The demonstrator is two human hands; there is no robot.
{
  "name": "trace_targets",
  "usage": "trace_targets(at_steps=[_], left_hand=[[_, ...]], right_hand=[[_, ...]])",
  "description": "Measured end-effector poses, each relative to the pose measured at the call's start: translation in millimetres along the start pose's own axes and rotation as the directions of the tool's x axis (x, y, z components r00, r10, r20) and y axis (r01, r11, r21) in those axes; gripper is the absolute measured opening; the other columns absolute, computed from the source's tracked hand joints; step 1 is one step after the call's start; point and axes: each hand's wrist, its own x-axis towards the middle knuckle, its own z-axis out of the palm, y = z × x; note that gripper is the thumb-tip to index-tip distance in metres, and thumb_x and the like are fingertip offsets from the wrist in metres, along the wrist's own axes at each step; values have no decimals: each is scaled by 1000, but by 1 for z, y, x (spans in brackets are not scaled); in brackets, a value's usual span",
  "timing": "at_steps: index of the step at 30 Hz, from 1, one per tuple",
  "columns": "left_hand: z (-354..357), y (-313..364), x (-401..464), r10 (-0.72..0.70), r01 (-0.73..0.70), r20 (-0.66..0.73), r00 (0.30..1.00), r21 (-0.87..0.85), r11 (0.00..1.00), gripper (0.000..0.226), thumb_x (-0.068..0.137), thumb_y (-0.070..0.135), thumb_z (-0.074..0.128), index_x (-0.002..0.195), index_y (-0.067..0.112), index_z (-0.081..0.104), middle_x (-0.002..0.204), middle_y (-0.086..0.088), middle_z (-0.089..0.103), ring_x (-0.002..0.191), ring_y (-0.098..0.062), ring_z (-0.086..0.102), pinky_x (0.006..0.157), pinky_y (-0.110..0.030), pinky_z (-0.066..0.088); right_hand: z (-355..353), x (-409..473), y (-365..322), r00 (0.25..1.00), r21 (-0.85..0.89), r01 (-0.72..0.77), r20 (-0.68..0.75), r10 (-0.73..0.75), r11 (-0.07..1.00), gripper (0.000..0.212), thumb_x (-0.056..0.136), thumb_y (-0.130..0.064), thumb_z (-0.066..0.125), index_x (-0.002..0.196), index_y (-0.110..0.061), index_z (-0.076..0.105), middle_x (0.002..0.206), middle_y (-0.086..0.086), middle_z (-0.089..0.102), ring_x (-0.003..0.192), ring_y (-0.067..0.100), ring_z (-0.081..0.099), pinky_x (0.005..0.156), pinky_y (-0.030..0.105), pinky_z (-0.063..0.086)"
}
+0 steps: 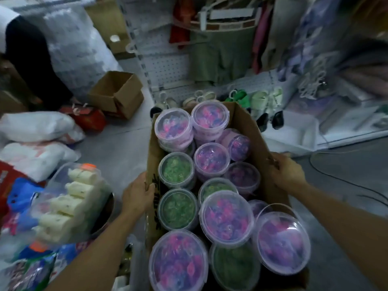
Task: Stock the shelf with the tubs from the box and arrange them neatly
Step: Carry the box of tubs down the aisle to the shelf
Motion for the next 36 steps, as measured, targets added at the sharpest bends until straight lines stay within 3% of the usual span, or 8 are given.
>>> trace_targets(at_steps=[7,10,12,17,20,24,32,36], left_hand=[[87,161,29,258,-268,150,954,52,962,29,91,26,54,119,22,54,82,-10,65,79,-35,61,69,-41,52],[115,226,40,365,-377,171,915,44,925,31,90,25,56,121,19,54,88,-11,67,83,-35,63,63,-32,44],[135,276,50,418,-432,215,883,20,902,29,90,23,56,119,19,56,88,-10,69,82,-33,64,64,-32,46],[190,407,83,563,-582,298,771,-28,813,35,88,22,58,123,18,57,102,-9,71,94,-31,64,81,-40,52],[230,486,106,609,-648,343,715,-1,762,40,89,27,58,128,21,54,105,-10,70,95,-31,64,81,-39,52],[286,590,135,675,-709,422,606,-100,699,33,89,23,57,122,17,56,99,-11,70,90,-31,64,80,-42,53],[379,800,166,765,-824,469,442,-123,552,26,85,21,55,111,20,59,99,-10,70,91,-32,63,78,-42,53],[431,907,171,800,-860,489,348,-172,480,29,84,21,56,113,19,60,101,-11,70,94,-34,63,81,-40,52]], right_hand=[[-98,-17,143,962,35,-212,-167,215,977,37,74,-43,36,95,-23,60,90,15,69,88,40,65,75,42,52],[-130,-25,187,928,90,-277,-232,291,957,44,71,-44,34,96,-20,63,91,18,70,89,41,65,74,42,52],[-151,-28,220,900,130,-298,-291,324,946,45,71,-42,36,96,-18,65,92,18,71,90,41,65,73,42,51],[-204,-20,302,804,178,-436,-363,471,882,33,79,-36,45,95,-18,68,87,14,72,86,37,66,63,33,42],[-235,-4,353,735,219,-530,-362,573,819,20,88,-25,53,103,-22,67,94,13,72,92,37,66,73,38,49],[-275,26,415,636,250,-599,-428,642,760,26,89,-23,54,111,-22,67,103,15,71,97,39,64,78,41,50],[-365,79,523,457,356,-691,-459,762,629,32,81,-14,55,107,-26,68,99,11,71,92,36,65,73,35,47],[-413,102,587,373,417,-708,-463,804,569,34,79,-12,52,105,-26,67,93,10,72,85,36,66,74,38,53]])
